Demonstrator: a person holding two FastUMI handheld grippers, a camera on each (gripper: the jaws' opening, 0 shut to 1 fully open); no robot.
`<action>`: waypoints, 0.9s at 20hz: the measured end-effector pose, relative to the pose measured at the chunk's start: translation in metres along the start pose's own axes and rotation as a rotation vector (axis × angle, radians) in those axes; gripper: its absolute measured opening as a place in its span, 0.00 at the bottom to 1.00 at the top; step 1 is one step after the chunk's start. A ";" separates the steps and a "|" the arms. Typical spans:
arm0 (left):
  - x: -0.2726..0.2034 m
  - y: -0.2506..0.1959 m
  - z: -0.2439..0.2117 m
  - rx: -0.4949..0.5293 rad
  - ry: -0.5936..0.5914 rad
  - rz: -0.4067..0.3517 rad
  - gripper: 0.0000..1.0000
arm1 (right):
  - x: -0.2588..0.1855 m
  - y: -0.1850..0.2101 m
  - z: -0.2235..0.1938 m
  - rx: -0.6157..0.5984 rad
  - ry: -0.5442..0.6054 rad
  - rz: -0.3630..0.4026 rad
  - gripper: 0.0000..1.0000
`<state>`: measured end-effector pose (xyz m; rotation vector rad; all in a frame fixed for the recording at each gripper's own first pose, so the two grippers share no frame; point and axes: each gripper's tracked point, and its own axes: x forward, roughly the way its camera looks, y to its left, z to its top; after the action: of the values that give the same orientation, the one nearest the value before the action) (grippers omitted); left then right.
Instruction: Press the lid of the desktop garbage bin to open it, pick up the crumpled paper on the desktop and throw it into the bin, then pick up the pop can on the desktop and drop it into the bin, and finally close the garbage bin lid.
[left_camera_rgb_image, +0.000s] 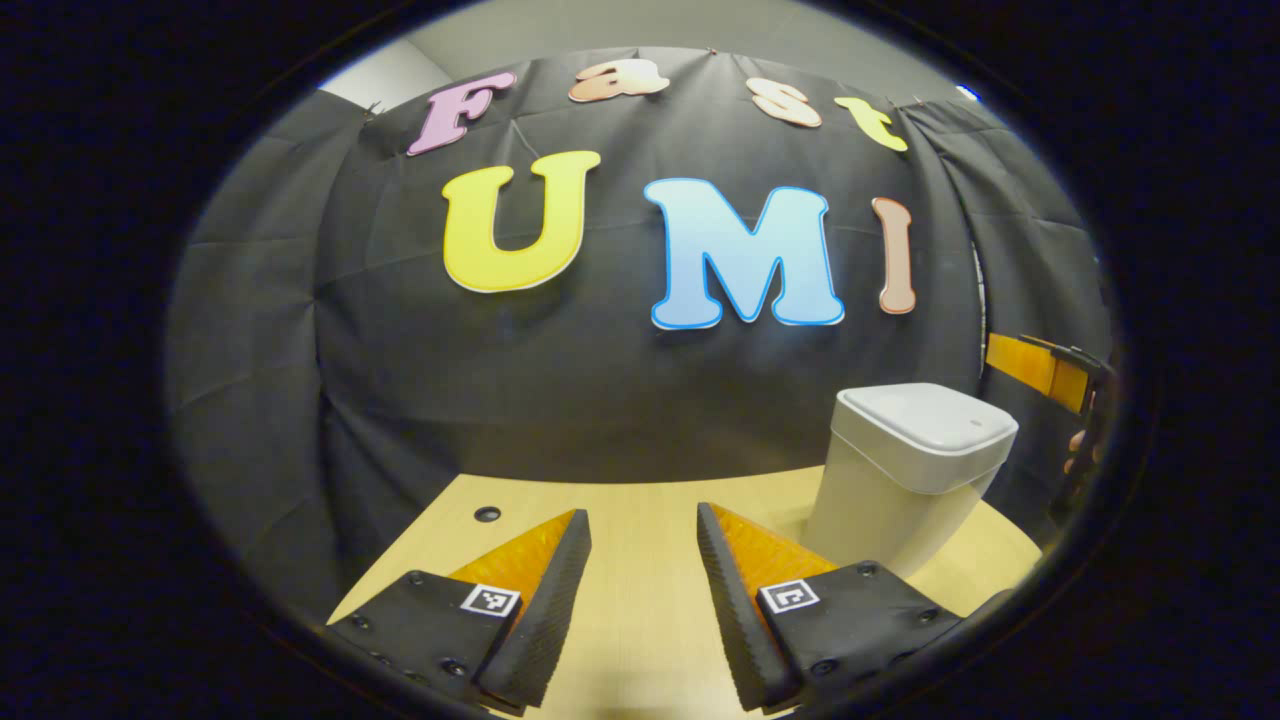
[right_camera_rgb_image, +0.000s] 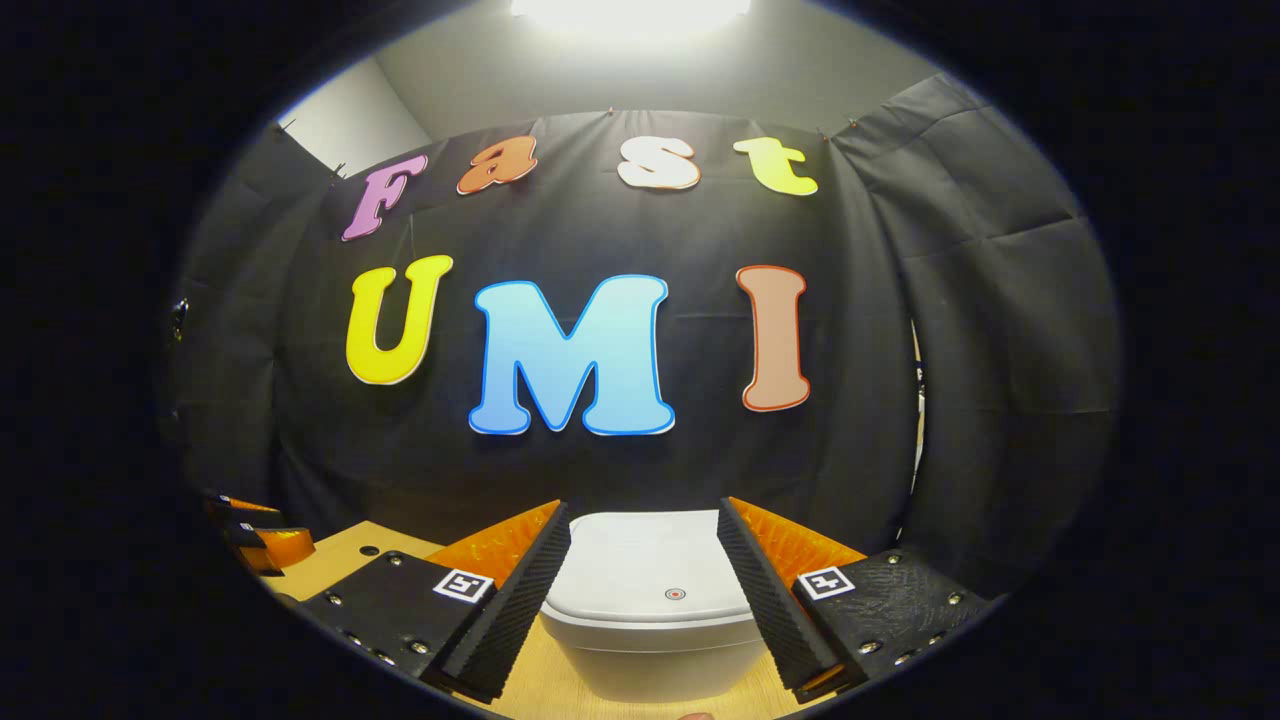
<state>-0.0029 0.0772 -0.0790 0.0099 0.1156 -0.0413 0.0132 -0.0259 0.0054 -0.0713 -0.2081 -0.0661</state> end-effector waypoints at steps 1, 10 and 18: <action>0.001 -0.005 0.003 0.004 -0.007 -0.019 0.72 | -0.005 0.000 0.004 0.002 -0.005 -0.012 0.95; 0.007 -0.097 0.073 0.026 -0.129 -0.220 0.73 | -0.051 -0.025 0.031 -0.048 -0.036 -0.097 0.95; -0.007 -0.221 0.100 -0.013 -0.185 -0.233 0.73 | -0.057 -0.110 0.037 -0.097 -0.071 -0.057 0.95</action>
<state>-0.0073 -0.1447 0.0197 -0.0206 -0.0688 -0.2731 -0.0577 -0.1292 0.0365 -0.1648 -0.2779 -0.1304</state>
